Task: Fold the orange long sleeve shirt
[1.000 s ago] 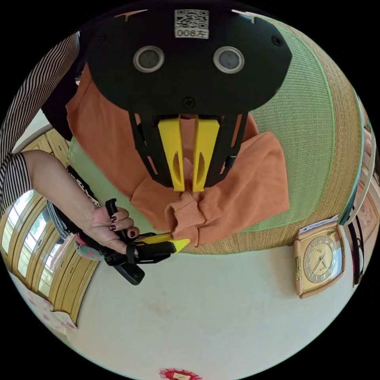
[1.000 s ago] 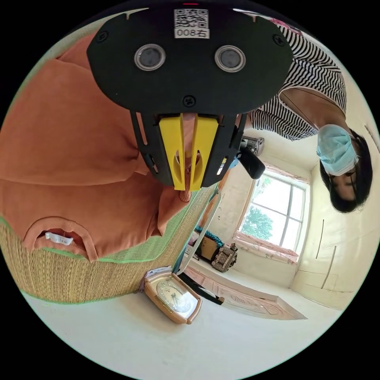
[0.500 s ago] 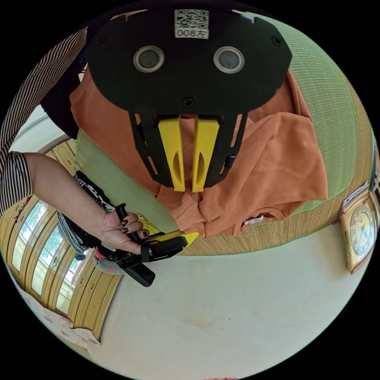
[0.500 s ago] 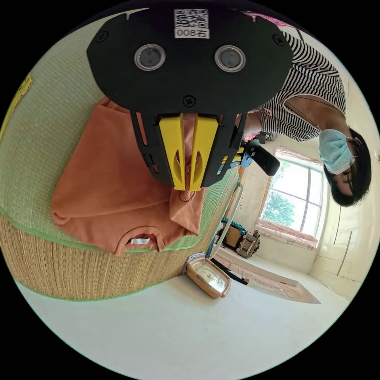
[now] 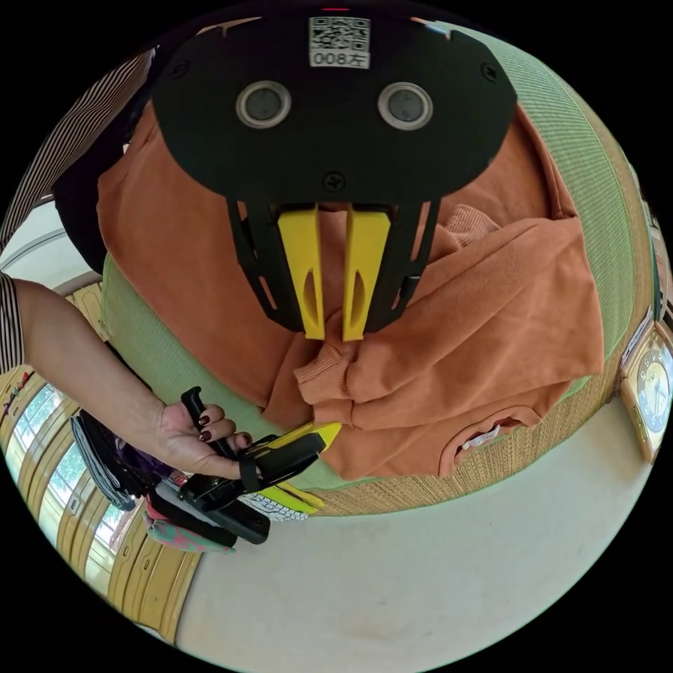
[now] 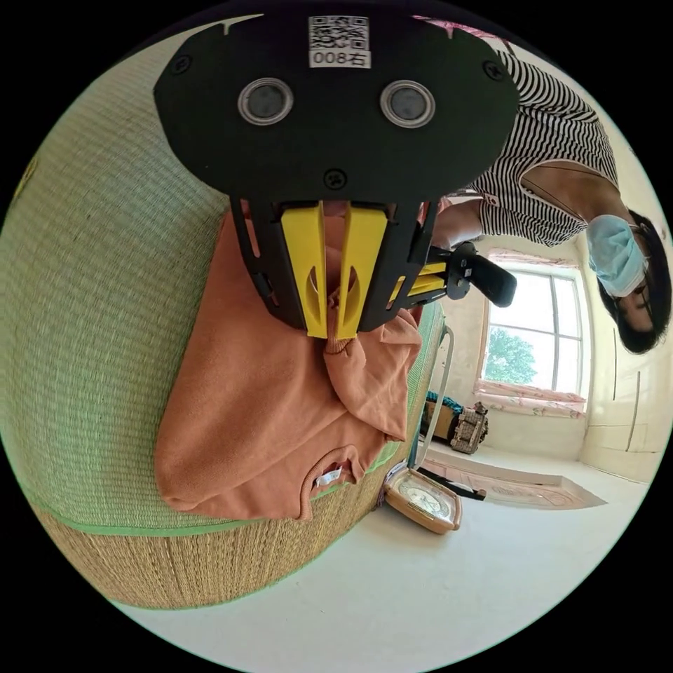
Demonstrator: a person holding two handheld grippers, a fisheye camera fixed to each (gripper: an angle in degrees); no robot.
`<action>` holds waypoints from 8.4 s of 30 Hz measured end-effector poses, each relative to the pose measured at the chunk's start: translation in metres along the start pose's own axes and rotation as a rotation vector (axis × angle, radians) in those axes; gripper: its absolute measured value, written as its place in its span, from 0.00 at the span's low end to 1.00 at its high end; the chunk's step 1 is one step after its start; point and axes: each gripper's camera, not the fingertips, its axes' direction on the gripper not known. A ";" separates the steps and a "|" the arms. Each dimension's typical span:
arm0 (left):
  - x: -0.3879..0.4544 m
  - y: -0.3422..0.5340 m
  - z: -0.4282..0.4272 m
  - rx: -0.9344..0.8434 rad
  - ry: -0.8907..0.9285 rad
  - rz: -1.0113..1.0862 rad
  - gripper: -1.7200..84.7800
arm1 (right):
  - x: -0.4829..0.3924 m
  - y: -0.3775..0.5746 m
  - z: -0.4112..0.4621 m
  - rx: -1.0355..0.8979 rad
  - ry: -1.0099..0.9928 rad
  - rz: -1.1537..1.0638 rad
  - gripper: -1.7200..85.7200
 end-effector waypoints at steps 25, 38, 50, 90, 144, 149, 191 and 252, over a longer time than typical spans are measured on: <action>-0.308 0.251 -0.032 0.623 0.594 -0.964 0.13 | -0.163 -0.160 0.188 -0.091 0.272 -0.480 0.12; -0.351 0.294 -0.029 0.685 0.644 -0.921 0.05 | -0.161 -0.225 0.265 -0.220 0.264 -0.500 0.11; -0.370 0.330 -0.052 0.817 0.550 -0.898 0.04 | -0.194 -0.245 0.279 -0.214 0.129 -0.563 0.03; -0.352 0.289 -0.040 0.612 0.399 -0.907 0.02 | -0.252 -0.240 0.357 -0.236 0.428 -0.561 0.02; -0.117 0.090 -0.003 0.080 0.338 -0.291 0.02 | -0.220 0.159 0.018 0.119 0.308 -0.195 0.02; -0.092 0.106 0.021 -0.009 0.287 -0.309 0.02 | -0.204 0.161 -0.001 0.120 0.366 -0.134 0.02; 0.005 0.646 -0.133 0.199 0.594 -1.093 0.17 | -0.225 0.601 -0.188 0.129 0.075 0.251 0.09; 0.035 0.783 -0.103 0.234 0.754 -1.081 0.10 | -0.203 0.665 -0.242 0.105 -0.208 0.337 0.11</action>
